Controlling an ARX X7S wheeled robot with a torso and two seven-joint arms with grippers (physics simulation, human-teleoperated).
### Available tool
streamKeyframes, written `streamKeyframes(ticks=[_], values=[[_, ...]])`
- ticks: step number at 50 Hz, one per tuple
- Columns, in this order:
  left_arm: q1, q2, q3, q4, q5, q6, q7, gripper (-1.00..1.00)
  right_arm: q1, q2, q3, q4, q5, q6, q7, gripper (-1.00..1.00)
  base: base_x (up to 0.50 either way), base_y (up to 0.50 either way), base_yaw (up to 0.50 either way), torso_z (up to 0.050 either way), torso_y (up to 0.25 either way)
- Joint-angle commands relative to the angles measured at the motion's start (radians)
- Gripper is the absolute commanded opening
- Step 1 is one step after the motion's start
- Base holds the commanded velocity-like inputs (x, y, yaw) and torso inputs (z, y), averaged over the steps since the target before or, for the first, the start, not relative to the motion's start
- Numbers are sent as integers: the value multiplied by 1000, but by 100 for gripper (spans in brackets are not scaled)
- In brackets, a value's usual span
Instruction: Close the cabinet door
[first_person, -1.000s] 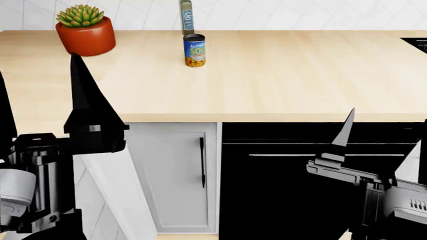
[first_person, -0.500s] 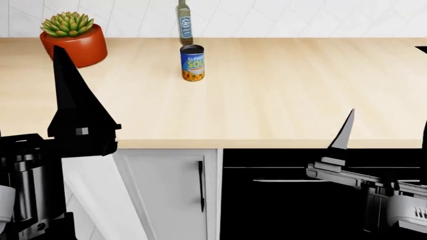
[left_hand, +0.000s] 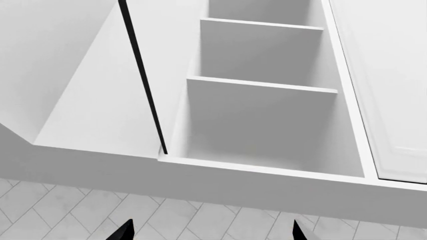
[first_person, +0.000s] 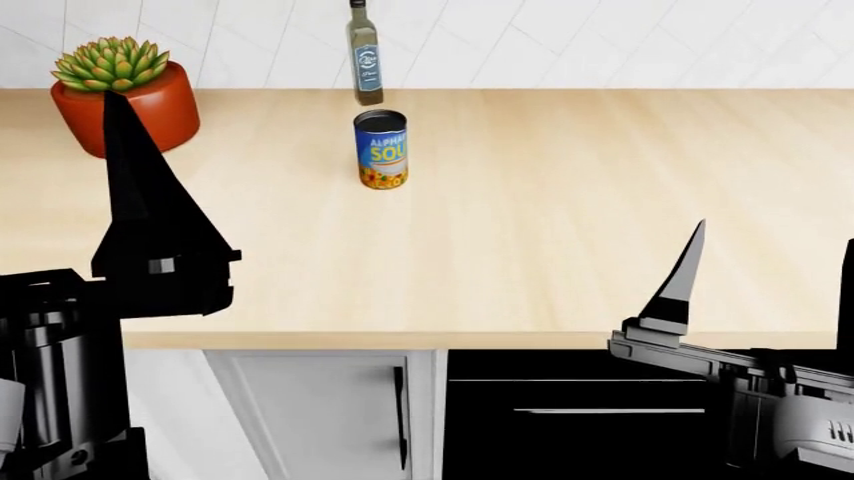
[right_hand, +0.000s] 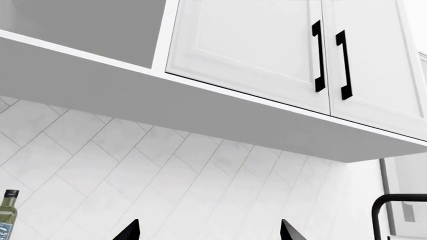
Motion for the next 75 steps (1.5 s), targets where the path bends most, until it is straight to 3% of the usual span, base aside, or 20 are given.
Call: streamKeyframes(ticks=[1, 31, 57, 60, 75], values=[[4, -10, 8, -1, -2, 7, -9, 100, -5, 10, -6, 3, 2, -13, 9, 100, 0, 0, 0, 0, 0], [4, -37, 10, 27, -20, 4, -36, 100, -13, 31, -17, -2, 9, -23, 26, 100, 395, -26, 0, 0, 1], [9, -54, 18, 27, -36, 16, -52, 100, -16, 43, -25, -6, 13, -20, 43, 100, 5, 245, 0, 0, 0], [34, -44, 4, 24, -70, 98, -33, 100, -18, 45, -27, -2, 15, -25, 44, 100, 0, 0, 0, 0, 0], [44, -54, 11, 27, -53, 132, -34, 100, -19, 52, -30, 1, 21, -32, 52, 100, 0, 0, 0, 47, 64]])
